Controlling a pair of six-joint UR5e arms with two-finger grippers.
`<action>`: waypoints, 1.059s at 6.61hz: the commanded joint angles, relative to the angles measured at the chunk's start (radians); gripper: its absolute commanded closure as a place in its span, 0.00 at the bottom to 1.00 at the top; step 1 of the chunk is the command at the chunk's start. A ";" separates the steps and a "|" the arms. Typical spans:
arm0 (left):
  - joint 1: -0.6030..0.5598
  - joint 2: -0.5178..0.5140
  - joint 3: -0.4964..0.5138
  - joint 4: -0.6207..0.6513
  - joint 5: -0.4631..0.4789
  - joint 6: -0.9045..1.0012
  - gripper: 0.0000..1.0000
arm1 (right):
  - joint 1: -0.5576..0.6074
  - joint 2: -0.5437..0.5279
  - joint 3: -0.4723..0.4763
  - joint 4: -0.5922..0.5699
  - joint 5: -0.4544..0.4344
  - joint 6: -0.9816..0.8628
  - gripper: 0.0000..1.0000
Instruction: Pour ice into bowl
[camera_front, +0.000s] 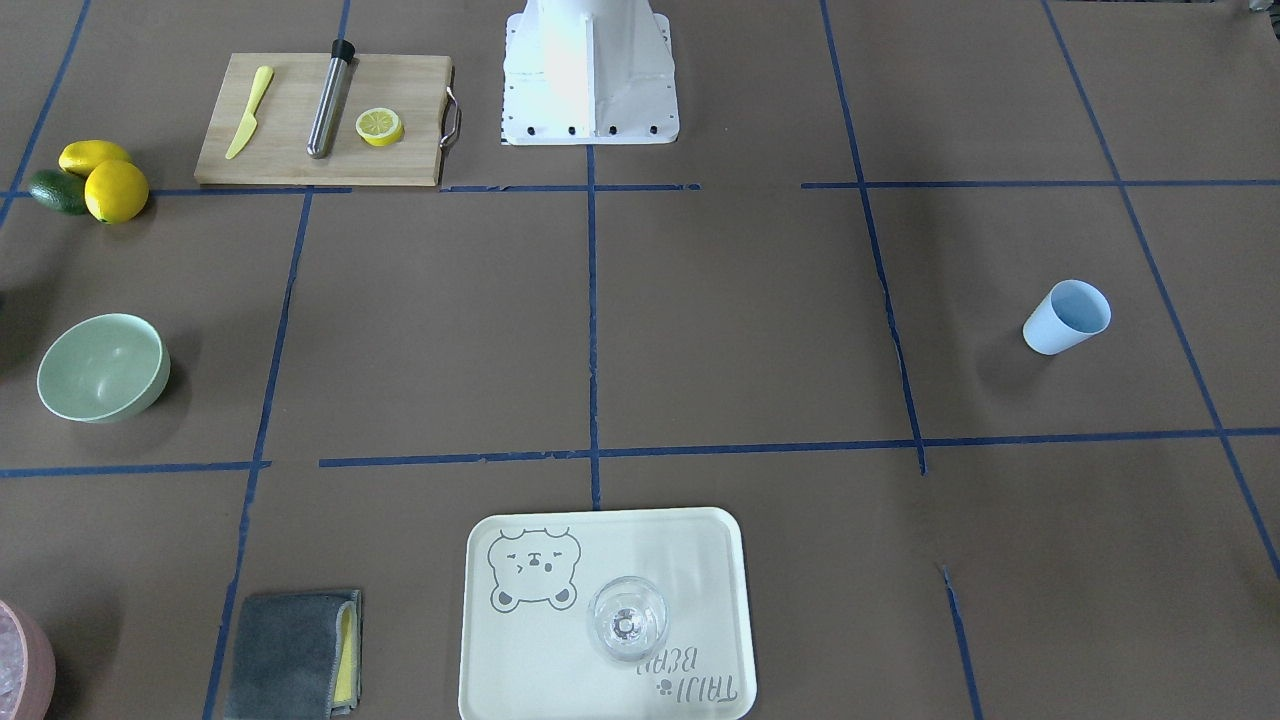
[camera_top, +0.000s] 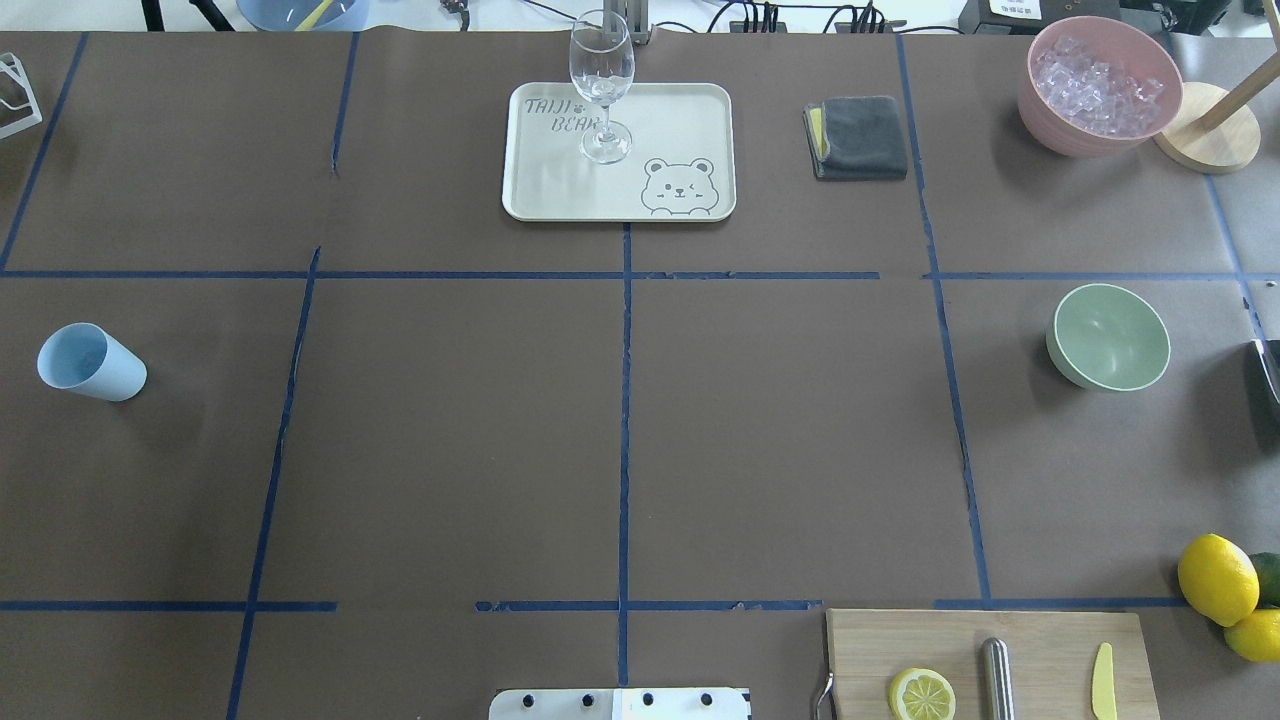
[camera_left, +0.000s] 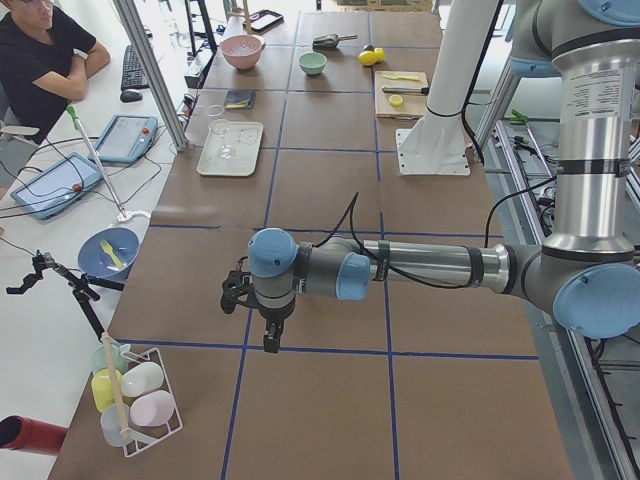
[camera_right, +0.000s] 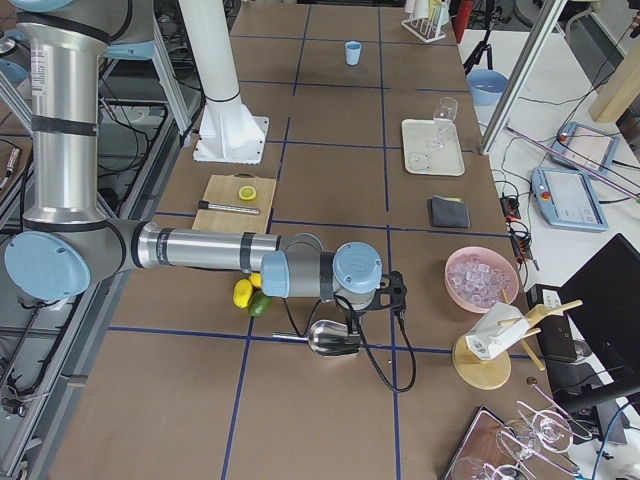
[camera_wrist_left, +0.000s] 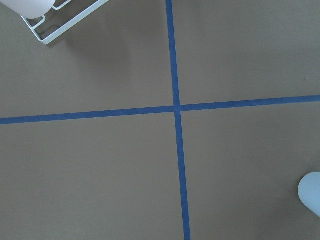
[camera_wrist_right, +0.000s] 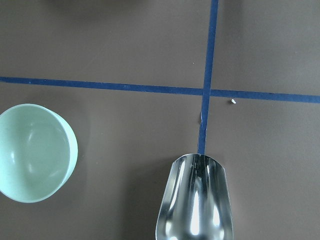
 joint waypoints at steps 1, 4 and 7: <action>-0.002 0.000 -0.004 -0.002 -0.002 0.001 0.00 | 0.001 0.001 0.006 0.006 -0.003 0.000 0.00; 0.001 -0.053 -0.073 -0.008 -0.003 -0.011 0.00 | -0.003 0.043 0.092 0.009 -0.006 0.004 0.00; 0.006 -0.075 -0.173 -0.141 0.000 -0.037 0.00 | -0.067 0.089 0.074 0.012 0.012 0.100 0.00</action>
